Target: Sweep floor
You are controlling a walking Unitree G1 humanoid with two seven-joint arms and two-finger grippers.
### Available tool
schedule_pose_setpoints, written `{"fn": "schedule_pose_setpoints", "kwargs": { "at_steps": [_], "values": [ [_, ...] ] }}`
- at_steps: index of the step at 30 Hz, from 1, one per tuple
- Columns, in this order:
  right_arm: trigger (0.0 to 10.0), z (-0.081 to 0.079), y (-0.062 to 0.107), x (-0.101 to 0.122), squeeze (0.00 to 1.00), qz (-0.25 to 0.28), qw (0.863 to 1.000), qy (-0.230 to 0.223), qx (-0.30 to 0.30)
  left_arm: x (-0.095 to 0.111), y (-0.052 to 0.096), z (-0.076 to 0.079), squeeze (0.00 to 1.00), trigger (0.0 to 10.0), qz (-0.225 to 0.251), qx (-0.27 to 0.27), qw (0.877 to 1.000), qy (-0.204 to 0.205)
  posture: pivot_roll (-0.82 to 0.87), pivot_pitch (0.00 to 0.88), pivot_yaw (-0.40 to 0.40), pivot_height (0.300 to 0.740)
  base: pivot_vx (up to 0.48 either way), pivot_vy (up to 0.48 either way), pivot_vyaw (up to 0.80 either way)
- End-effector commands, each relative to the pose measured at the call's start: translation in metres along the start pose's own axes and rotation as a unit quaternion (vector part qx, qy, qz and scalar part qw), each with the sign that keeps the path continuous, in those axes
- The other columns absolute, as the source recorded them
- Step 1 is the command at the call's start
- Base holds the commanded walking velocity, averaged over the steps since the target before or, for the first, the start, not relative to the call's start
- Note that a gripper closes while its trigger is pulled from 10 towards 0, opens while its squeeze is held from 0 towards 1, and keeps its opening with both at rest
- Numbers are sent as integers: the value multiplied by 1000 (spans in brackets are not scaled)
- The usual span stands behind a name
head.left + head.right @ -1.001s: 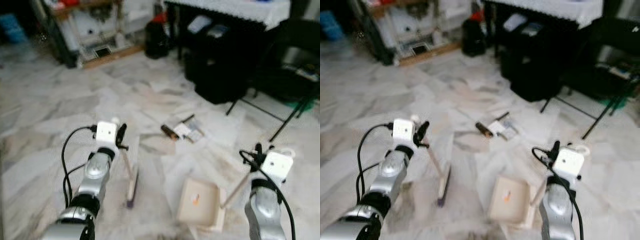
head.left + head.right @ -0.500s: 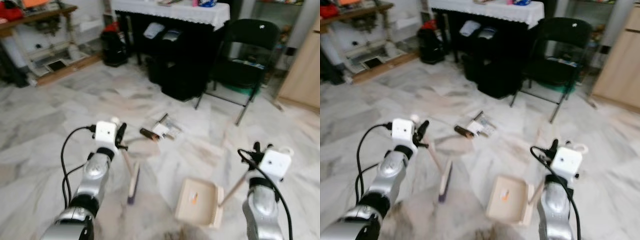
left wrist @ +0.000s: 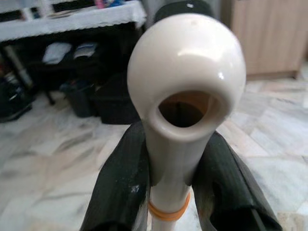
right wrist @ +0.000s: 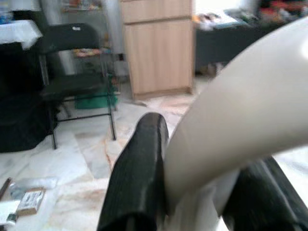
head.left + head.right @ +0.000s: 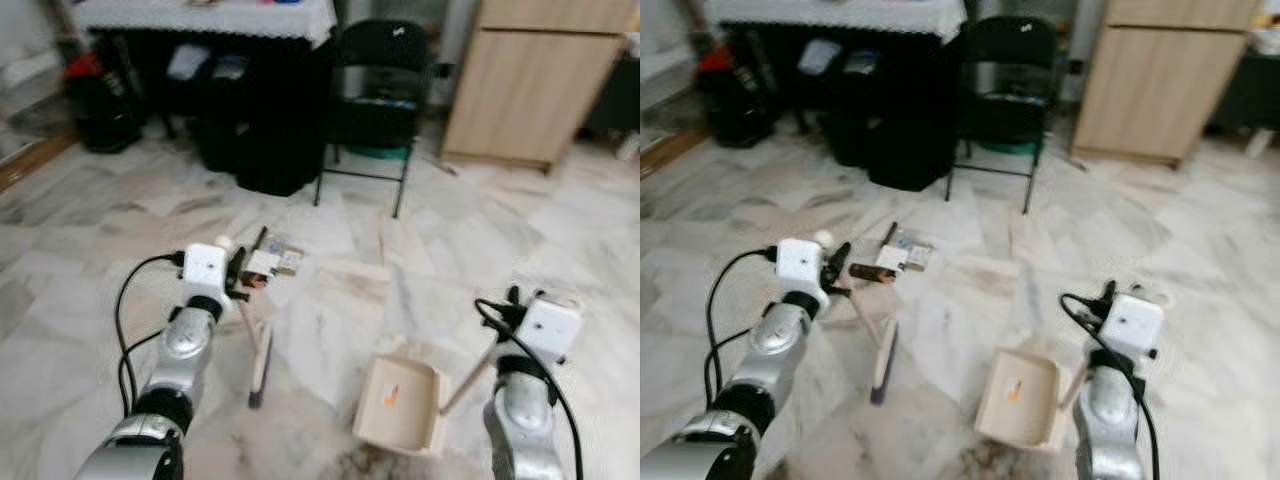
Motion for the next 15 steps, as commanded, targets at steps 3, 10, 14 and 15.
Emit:
{"fn": "schedule_pose_setpoints", "kwargs": {
  "at_steps": [3,10,14,15],
  "values": [
    [10000,7,-3,7,0,17,1000,-2,-11,10,-6,11,0,10000,22,-17,1000,-2,-153,0,88,740,0,406,-771],
    [10000,7,-4,11,0,28,1000,1,-10,10,-6,12,0,10000,24,-16,1000,0,-152,0,84,740,0,408,-548],
    [10000,6,-4,12,0,31,999,3,-9,10,-6,12,0,10000,24,-16,1000,1,-152,0,83,740,0,405,0],
    [10000,6,-4,12,0,31,999,3,-9,10,-6,12,0,10000,24,-16,1000,1,-151,0,83,740,0,409,0]
  ]
}}
Point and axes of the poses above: a point about 5 cm out from each wrist's last joint towards the gripper, its own y axis pointing back from the gripper into the wrist, its own x axis along the axis of the wrist's last joint, z = x × y, the point moved 4 cm from there along -y, pointing out of the wrist towards the gripper, and after that the axes turned 15 degrees about y, right-handed, at the moved point
